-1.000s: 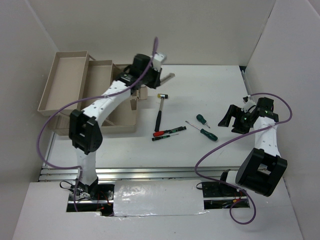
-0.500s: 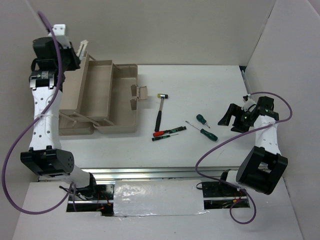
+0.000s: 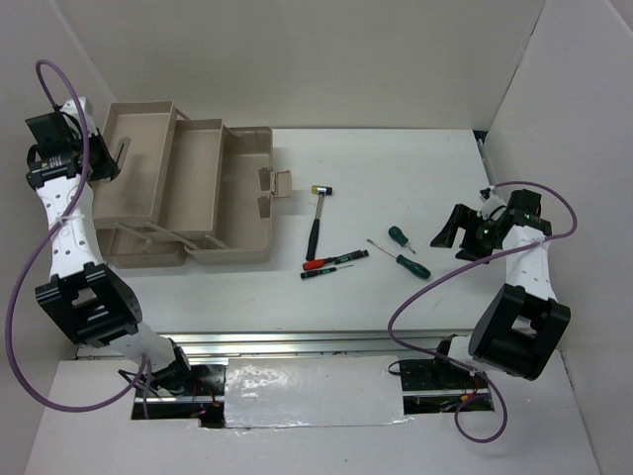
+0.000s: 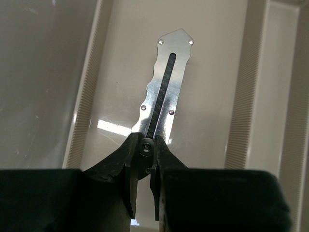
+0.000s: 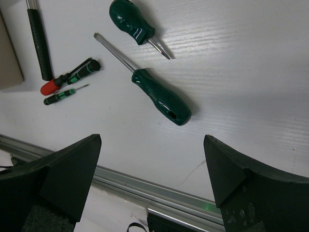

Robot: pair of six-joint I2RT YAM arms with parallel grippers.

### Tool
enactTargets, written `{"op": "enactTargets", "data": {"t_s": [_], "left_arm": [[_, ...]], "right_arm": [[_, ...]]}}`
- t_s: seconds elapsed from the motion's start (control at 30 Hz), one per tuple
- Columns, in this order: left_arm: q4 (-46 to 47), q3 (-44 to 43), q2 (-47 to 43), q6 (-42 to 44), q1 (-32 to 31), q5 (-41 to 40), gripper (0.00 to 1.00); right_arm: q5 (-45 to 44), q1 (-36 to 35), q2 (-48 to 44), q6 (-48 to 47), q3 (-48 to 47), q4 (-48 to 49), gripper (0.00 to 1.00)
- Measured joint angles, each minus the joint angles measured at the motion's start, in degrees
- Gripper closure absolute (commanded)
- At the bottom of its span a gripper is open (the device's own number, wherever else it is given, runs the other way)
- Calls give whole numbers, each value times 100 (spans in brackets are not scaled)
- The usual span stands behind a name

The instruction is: Sort the tools into containers

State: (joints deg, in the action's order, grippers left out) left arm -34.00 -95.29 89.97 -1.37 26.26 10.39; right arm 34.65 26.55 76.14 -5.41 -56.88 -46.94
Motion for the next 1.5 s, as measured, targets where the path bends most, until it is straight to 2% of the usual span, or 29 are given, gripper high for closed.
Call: {"op": "enactTargets", "data": {"t_s": [0.03,0.1,0.13,0.2,0.23,0.33,0.47,0.6,0.7,0.77,0.87,0.97,1.1,1.13,1.17,1.2,1.33,1.5], "left_arm": [[7,44,83,31,13,17,99],[17,122,214,133,11,66,88],[35,160,278,153,7,92,78],[72,212,352,223,-4,127,65],[107,234,372,264,-15,138,54],[212,243,409,321,-46,162,40],[232,151,413,354,-63,234,34],[155,-260,417,444,-116,643,29],[92,-734,396,649,-428,942,25],[-26,-1032,352,946,-977,1056,25],[-236,-1088,151,1521,-2315,1207,25],[-348,-551,-109,1961,-3869,1320,25],[-520,94,-129,2140,-4865,1421,24],[-560,186,-92,2162,-4946,1458,24],[-590,247,-33,2177,-4988,1537,6],[-601,278,31,2216,-5005,1613,1],[-638,284,380,2197,-5042,1993,1],[-450,592,509,2039,-5285,2065,1]], "right_arm": [[0,-4,15,0,-13,0,6],[0,-4,17,0,-24,0,6],[0,-4,17,0,-28,0,6],[-2,-4,17,-2,-33,0,6],[-2,-4,17,-2,-33,2,6],[-2,-9,22,0,-33,2,6],[-4,-15,28,-2,-33,2,6],[-63,-52,63,-20,-57,7,6],[-323,-280,61,-44,-57,17,6],[-599,-603,48,-66,-57,22,6],[-1084,-1270,-2,-111,-52,50,6],[-1458,-1810,-70,-173,-13,74,7],[-1921,-2166,-74,-216,120,116,10],[-2065,-2264,-68,-229,170,122,11],[-2164,-2352,-57,-243,212,136,12],[-2282,-2455,-24,-258,247,144,12],[-2643,-2723,157,-345,299,247,16],[-2970,-2966,466,-494,299,391,18]]}}
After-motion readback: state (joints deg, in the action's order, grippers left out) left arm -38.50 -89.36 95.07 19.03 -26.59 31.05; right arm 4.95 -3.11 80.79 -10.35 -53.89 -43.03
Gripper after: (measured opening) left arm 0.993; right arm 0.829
